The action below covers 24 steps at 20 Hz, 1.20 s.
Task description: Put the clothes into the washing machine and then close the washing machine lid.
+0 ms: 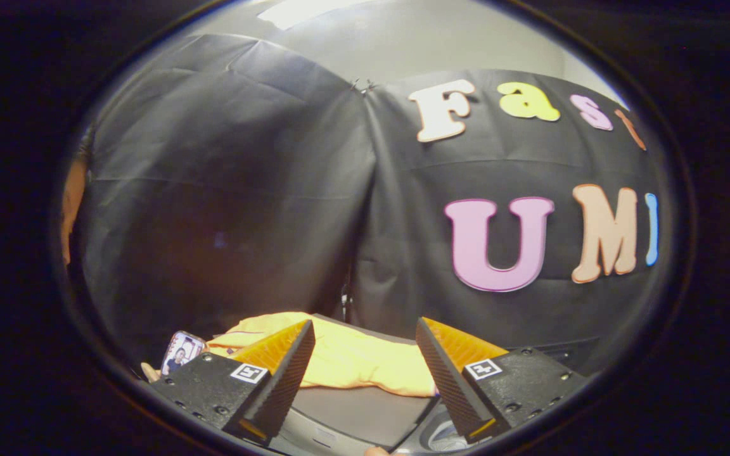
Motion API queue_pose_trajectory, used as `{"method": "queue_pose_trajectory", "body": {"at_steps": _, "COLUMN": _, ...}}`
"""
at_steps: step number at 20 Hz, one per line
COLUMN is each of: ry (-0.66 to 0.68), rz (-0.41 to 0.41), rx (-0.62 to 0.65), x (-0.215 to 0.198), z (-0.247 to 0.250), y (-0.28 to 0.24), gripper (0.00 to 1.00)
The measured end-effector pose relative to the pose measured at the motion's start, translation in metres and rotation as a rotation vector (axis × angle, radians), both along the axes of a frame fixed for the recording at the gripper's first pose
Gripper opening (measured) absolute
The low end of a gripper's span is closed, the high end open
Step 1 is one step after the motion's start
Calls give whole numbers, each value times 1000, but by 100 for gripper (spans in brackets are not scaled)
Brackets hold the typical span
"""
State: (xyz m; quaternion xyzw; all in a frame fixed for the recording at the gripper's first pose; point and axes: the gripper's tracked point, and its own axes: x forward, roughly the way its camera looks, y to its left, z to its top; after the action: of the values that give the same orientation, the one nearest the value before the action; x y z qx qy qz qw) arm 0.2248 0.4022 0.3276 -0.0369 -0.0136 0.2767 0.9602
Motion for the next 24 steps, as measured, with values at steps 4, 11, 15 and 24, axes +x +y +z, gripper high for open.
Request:
{"method": "queue_pose_trajectory", "body": {"at_steps": 4, "ry": 109, "rz": 39, "rx": -66, "x": 24, "z": -20, "y": 51, "gripper": 97}}
{"method": "queue_pose_trajectory", "body": {"at_steps": 11, "ry": 379, "rz": 62, "rx": -132, "x": 50, "z": -90, "y": 111, "gripper": 98}}
{"method": "queue_pose_trajectory", "body": {"at_steps": 15, "ry": 437, "rz": 22, "rx": -253, "x": 68, "z": -133, "y": 111, "gripper": 98}}
{"method": "queue_pose_trajectory", "body": {"at_steps": 24, "ry": 559, "rz": 90, "rx": -284, "x": 69, "z": -160, "y": 118, "gripper": 77}}
